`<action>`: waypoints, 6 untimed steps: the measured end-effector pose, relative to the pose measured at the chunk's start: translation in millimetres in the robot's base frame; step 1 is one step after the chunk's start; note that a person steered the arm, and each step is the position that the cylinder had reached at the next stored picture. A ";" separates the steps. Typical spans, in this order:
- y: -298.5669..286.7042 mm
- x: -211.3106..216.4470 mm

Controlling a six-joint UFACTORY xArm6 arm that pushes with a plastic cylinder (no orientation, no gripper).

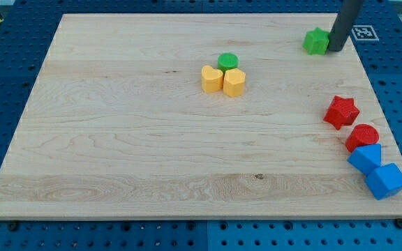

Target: Push the green star close to the green circle

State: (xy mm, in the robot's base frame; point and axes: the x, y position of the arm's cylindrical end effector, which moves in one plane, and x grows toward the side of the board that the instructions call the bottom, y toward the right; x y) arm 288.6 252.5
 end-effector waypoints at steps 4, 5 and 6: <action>-99.9 -10.9; -145.5 -11.0; -174.1 -10.3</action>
